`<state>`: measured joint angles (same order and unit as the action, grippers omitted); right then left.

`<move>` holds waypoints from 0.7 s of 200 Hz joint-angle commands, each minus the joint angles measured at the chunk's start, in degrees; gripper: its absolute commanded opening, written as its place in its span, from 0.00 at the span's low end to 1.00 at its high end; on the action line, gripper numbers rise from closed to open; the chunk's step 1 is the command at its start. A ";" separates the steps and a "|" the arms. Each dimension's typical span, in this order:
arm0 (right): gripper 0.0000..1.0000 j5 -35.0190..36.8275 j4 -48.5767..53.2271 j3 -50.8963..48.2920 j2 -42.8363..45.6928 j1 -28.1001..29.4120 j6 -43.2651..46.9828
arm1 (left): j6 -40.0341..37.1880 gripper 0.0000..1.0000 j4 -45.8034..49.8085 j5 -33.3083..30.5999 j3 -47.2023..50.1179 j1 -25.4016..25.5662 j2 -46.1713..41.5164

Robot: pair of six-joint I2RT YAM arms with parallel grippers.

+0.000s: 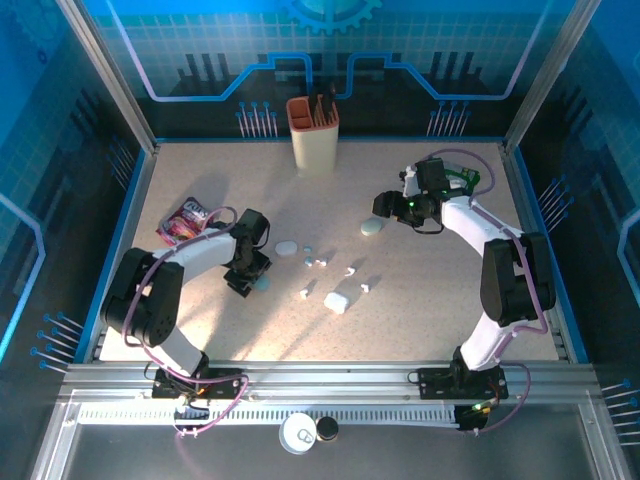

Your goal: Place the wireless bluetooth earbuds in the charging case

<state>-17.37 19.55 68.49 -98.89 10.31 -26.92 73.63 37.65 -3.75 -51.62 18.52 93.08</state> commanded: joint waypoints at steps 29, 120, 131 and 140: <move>0.70 -2.63 1.12 -0.69 3.66 0.37 0.40 | 2.22 0.42 -0.26 1.96 -0.92 -1.13 2.42; 0.73 -6.05 -2.23 -2.55 13.98 11.89 0.75 | 11.12 0.39 -6.87 8.58 -1.81 -1.06 -10.70; 0.73 -6.63 -5.61 -2.90 14.34 14.07 -1.43 | 13.95 0.39 -9.37 11.01 -2.00 -1.03 -11.28; 0.73 -7.42 -8.54 -3.01 14.19 15.97 -3.02 | 16.36 0.39 -11.44 12.94 -2.25 -0.88 -11.47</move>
<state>-21.19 18.52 66.67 -85.69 21.96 -26.26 82.65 31.97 2.42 -52.18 17.74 82.91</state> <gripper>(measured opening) 0.729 0.403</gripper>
